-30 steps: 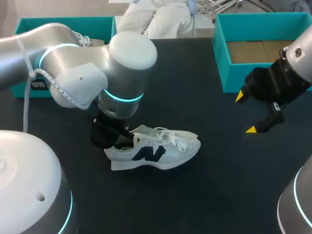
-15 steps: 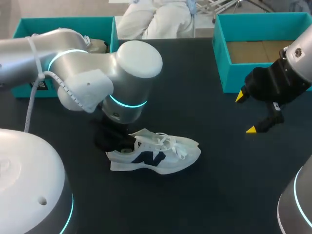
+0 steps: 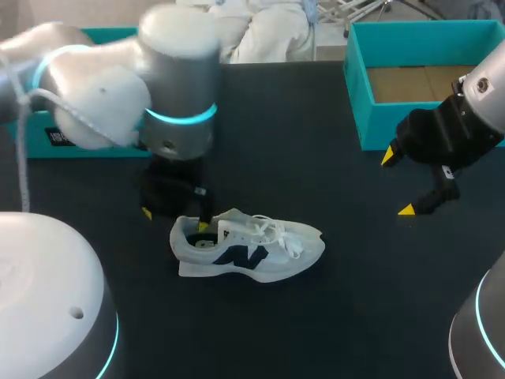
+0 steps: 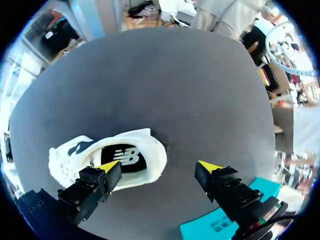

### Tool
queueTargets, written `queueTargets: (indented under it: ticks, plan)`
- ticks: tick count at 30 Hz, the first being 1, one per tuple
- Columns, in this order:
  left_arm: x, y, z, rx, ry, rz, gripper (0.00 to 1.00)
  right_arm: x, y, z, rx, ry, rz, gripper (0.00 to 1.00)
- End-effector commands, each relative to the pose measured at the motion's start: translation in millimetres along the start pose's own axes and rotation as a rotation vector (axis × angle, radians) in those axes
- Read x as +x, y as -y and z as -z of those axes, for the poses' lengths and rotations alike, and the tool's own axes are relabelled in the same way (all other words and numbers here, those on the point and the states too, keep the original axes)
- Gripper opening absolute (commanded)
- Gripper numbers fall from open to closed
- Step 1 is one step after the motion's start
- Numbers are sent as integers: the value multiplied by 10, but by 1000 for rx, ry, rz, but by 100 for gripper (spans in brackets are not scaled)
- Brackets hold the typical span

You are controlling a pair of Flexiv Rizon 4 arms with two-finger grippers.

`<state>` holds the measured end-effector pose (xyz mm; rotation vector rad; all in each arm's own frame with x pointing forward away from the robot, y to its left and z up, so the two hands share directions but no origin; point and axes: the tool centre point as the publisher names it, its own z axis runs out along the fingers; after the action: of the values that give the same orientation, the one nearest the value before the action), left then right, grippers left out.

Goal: Take the shoe out of the shoebox, open the shoe tongue, remove and reinsert the insole, then place the shoe into the shoebox

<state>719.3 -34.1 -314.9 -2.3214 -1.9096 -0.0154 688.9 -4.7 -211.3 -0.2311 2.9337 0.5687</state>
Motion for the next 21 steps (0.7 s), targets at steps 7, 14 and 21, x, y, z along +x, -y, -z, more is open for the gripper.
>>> queueTargets:
  ticks: [7, 14, 21]
  plan:
    - [448, 307, 180, 34, 396, 297, 100, -5, -6, -15, 2, 0, -1, 100]
    - [448, 307, 180, 34, 396, 297, 100, -5, -6, -15, 2, 0, -1, 100]
    - [663, 278, 161, 320, 483, 620, 100, -5, -6, -15, 2, 0, -1, 100]
